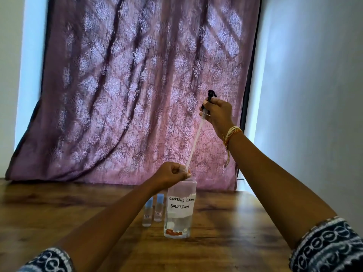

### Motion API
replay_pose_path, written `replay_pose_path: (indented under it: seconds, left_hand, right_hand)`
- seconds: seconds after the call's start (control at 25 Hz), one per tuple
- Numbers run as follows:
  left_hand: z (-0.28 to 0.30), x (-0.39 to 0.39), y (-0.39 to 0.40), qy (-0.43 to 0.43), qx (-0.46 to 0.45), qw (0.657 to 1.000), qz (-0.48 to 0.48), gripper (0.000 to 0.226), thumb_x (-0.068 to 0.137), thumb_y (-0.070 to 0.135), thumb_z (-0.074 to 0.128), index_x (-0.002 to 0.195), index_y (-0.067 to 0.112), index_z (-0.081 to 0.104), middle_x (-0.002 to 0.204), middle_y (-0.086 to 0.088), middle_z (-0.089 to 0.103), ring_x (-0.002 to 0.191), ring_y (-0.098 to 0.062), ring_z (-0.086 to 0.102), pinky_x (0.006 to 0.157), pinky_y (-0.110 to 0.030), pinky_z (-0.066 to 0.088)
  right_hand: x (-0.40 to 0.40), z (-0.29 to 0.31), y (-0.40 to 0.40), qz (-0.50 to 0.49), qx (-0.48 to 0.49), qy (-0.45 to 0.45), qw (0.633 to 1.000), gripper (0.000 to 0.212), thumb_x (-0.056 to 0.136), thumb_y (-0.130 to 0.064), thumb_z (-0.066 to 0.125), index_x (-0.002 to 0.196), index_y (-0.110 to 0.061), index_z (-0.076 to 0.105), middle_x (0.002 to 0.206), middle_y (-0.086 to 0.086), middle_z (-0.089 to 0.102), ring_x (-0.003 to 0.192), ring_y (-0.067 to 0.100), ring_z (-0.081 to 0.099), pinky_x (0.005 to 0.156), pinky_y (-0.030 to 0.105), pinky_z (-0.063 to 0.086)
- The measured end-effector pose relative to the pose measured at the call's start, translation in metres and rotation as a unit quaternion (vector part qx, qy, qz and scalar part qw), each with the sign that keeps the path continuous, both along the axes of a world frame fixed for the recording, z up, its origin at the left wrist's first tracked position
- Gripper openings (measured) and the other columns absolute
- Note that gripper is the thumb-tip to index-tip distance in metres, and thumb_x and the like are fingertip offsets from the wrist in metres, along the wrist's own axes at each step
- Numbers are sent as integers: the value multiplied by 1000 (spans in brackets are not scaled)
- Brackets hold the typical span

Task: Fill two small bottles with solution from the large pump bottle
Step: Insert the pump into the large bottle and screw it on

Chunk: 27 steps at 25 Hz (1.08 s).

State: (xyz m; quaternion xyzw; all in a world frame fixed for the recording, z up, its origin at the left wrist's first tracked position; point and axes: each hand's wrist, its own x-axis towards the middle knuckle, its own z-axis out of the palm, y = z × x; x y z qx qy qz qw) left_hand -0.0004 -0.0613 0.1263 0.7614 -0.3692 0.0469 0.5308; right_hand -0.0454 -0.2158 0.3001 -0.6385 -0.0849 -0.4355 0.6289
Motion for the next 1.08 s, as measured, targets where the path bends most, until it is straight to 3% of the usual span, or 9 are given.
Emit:
replay_pose_path:
  seconds: [0.12,0.24,0.4,0.56,0.64,0.76,0.88,0.96,1.08]
  left_hand:
    - [0,-1,0,1,5,1000,5,34,84,21,70,98,-10,67,81,-24,69,72,-23,60,67,-31,49]
    - [1,-1,0,-3,3,1000,6,33,84,21,71,100,-7,69,96,-29,71,80,-26,64,73,-35,53]
    - [2,-2,-1,-5,-2,1000,4,26,84,21,71,101,1,72,100,-23,73,95,-35,69,85,-45,55]
    - [0,-1,-1,-4,-8,1000,-8,27,85,21,70,104,2,71,103,-21,73,97,-33,69,87,-45,55]
    - [-1,0,0,-5,-13,1000,-16,29,85,21,69,100,-3,70,100,-26,71,90,-31,68,81,-40,55]
    - [-6,-1,-1,8,-25,999,-26,35,87,22,68,97,-11,64,94,-32,68,79,-25,62,70,-31,51]
    - [-10,-6,-1,9,-32,999,-26,28,89,24,66,85,-3,65,72,-14,62,67,-18,56,64,-23,45]
    - [-9,-6,-2,11,-41,998,-36,25,89,24,66,93,-1,67,79,-10,66,73,-19,59,70,-27,48]
    - [-13,-5,0,13,-55,997,-45,24,86,29,65,101,11,68,98,-14,73,93,-26,67,86,-37,53]
  right_hand:
    - [2,-9,6,5,4,2,1000,27,91,0,61,116,10,60,103,19,64,86,30,65,83,49,59]
    - [2,-7,9,-9,6,-18,1000,19,91,0,61,109,5,63,96,14,66,88,32,64,84,54,57]
    - [-2,2,11,-30,-20,-52,998,7,91,1,60,96,-2,63,73,6,62,75,35,60,82,58,56]
    - [-2,-19,20,-14,-36,-22,999,13,90,2,61,103,3,63,79,5,65,72,24,65,79,49,59]
    - [-3,-38,24,12,-33,-1,999,17,88,2,63,105,4,64,86,7,66,82,28,66,78,45,59]
    - [-9,-79,32,39,-62,39,997,11,85,3,66,90,-7,66,93,16,69,93,34,67,83,44,58]
    - [-14,-125,37,13,-148,66,987,14,79,-3,74,89,-9,66,93,16,71,90,30,69,86,39,58]
    - [-13,-145,36,-19,-191,74,979,19,76,-7,79,86,-15,65,88,5,71,87,24,69,83,33,58]
    - [-10,-163,31,-41,-178,80,980,25,73,-12,82,83,-24,64,85,1,70,87,21,70,81,33,59]
